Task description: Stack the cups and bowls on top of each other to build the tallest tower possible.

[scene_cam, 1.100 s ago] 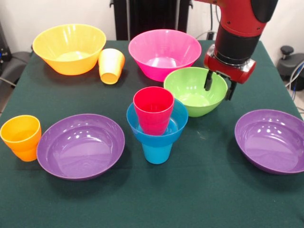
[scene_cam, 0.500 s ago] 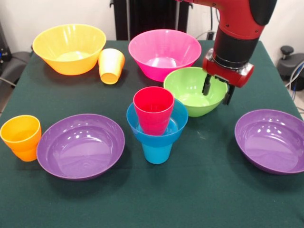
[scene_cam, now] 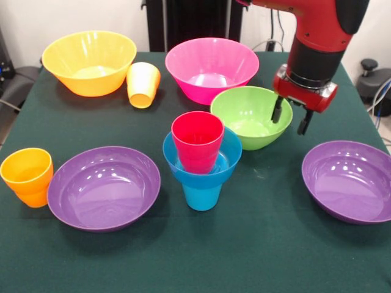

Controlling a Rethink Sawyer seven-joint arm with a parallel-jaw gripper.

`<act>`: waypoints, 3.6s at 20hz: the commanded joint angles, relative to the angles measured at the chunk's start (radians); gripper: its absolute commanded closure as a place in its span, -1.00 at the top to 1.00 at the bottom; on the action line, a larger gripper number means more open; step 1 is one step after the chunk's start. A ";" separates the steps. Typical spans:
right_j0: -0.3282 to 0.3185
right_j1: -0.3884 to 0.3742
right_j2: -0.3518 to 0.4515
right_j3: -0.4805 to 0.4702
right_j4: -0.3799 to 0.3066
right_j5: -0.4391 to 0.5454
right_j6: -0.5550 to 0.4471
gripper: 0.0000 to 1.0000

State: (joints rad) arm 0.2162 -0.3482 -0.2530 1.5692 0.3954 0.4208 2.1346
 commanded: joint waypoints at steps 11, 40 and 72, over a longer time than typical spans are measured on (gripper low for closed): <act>0.006 0.061 0.067 0.048 0.018 -0.046 0.198 1.00; -0.009 0.018 0.016 -0.036 -0.015 0.080 0.150 1.00; -0.020 0.125 0.032 -0.176 -0.042 0.028 0.125 1.00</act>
State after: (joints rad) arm 0.1943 -0.2543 -0.2909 1.4056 0.4068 0.4897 2.1734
